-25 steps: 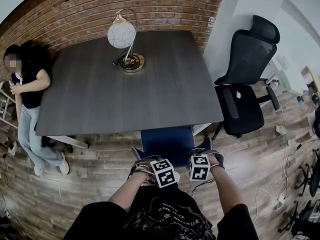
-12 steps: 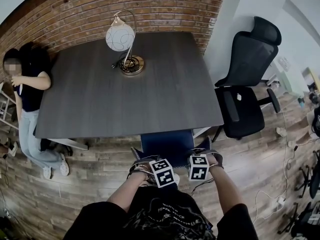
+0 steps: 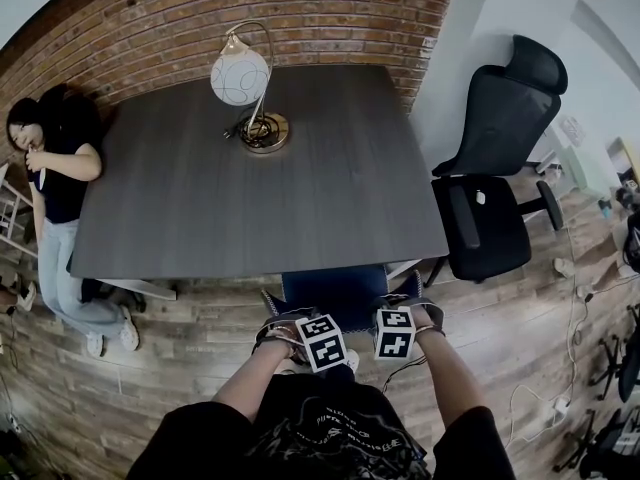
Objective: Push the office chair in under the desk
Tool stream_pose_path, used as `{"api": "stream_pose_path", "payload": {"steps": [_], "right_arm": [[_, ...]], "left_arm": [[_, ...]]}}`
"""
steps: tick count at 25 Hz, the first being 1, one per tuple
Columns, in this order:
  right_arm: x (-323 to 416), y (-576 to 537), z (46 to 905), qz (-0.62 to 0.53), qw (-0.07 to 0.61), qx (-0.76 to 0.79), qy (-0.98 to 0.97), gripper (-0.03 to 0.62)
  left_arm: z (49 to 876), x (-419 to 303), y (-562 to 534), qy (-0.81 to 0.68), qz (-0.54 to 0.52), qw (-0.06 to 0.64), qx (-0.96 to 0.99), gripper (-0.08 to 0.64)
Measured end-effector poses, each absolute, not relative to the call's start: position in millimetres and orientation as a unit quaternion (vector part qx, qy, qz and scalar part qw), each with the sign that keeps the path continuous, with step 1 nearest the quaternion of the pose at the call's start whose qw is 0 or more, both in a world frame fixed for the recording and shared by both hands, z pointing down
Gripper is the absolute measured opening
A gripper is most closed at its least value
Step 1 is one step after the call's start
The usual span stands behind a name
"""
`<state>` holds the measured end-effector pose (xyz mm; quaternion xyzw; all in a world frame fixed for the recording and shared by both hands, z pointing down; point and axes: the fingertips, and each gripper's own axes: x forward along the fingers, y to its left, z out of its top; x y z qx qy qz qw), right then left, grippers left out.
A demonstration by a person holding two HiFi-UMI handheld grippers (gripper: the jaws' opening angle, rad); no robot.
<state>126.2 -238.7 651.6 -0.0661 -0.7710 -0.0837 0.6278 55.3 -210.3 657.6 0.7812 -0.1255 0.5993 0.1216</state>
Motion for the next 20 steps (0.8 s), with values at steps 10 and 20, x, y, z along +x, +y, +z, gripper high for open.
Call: {"api": "stream_pose_path", "payload": {"steps": [10, 20], "right_arm": [[117, -252, 655, -0.085, 0.627, -0.064, -0.772, 0.107], [113, -262, 657, -0.086, 0.626, -0.060, -0.773, 0.107]], "left_arm": [[661, 46, -225, -0.129, 0.599, 0.123, 0.780, 0.089], [664, 42, -235, -0.129, 0.600, 0.122, 0.780, 0.090]]}}
